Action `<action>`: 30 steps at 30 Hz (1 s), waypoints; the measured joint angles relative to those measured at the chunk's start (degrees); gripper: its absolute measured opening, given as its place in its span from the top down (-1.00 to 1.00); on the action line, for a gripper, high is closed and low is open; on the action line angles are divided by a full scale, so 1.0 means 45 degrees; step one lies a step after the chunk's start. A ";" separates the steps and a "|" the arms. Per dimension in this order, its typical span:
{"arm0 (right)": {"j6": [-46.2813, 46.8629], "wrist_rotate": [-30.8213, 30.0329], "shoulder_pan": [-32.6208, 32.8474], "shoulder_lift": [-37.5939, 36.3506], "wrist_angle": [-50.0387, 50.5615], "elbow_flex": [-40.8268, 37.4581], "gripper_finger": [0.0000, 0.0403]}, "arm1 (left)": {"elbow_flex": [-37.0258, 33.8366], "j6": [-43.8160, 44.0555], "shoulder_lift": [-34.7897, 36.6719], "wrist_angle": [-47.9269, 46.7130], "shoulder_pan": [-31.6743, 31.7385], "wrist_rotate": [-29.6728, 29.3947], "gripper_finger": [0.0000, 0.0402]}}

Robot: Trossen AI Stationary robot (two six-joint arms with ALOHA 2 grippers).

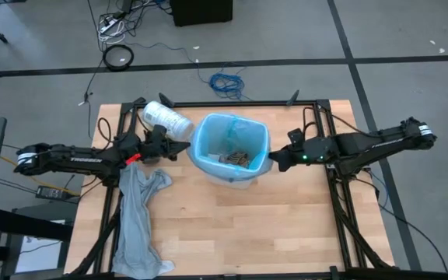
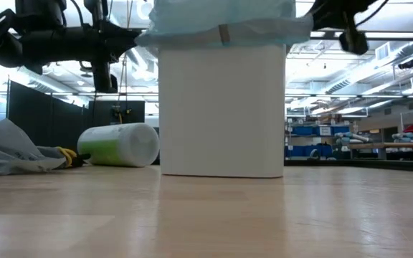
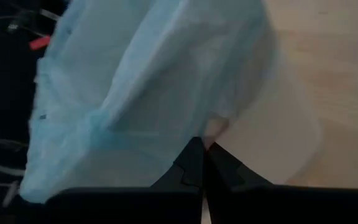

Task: Place trash/remove bag and relplace
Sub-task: Remove the blue trash bag from the trash bin

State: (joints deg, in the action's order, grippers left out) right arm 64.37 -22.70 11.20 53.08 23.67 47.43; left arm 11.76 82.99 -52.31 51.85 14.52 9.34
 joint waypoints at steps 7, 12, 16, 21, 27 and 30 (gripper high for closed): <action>0.0412 -0.0823 0.0340 0.0027 0.3775 0.2315 1.00 | 0.1086 0.1180 0.0108 -0.0185 0.0000 0.0098 0.97; 0.0133 -0.0940 0.0335 0.0034 0.4012 0.3115 1.00 | 0.2388 0.1652 0.0100 -0.1117 -0.0005 0.0495 0.97; 0.0011 -0.0937 0.0335 0.0039 0.4010 0.3436 1.00 | 0.3594 0.1708 0.0090 -0.1997 -0.0010 0.0946 0.97; 0.0006 -0.0762 0.0335 0.0031 0.3979 0.3714 1.00 | 0.5018 0.1722 0.0103 -0.2836 -0.0044 0.1513 0.97; -0.0811 -0.1018 0.0335 0.0034 0.3224 0.3992 1.00 | 0.5597 0.1320 0.0094 -0.4689 -0.0020 0.1522 0.97; -0.1215 -0.0893 0.0340 0.0034 0.2795 0.4053 1.00 | 0.5597 0.1314 0.0105 -0.4718 0.0177 0.1528 0.97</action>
State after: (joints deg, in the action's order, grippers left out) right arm 58.91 -26.72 12.73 53.23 36.25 65.67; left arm 36.95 88.90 -51.83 30.62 15.32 16.22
